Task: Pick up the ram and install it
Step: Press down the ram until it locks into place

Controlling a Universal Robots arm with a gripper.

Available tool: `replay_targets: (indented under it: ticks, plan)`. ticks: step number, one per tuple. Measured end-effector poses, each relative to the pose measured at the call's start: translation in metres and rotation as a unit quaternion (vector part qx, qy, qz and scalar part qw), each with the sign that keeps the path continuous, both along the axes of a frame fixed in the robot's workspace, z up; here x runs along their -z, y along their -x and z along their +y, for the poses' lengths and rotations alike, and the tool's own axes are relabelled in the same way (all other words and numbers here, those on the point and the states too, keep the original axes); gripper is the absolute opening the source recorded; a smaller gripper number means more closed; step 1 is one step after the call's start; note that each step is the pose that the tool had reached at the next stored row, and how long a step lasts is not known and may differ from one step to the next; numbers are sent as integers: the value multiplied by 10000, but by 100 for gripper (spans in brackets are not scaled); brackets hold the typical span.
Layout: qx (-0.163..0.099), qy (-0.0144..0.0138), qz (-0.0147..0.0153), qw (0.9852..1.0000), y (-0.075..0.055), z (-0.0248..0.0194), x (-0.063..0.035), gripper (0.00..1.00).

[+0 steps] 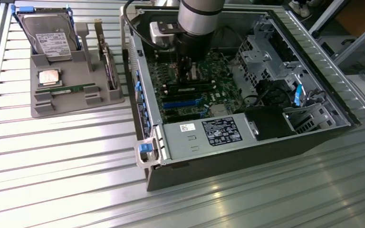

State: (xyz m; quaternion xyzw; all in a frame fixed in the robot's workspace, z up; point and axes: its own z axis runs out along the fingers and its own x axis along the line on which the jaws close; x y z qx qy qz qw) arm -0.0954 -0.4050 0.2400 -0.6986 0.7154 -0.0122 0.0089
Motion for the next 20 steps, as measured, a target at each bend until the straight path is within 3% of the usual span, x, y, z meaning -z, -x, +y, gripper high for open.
replay_targets:
  ticks: [11,14,16,19,20]
  plan:
    - [0,2,2,10000,64,-4,90,10]
    - [0,-2,-1,10000,64,-3,85,10]
    - [0,0,1,10000,62,-3,28,10]
    - [0,0,1,10000,0,-3,19,10]
    - [0,0,7,10000,-103,-3,20,10]
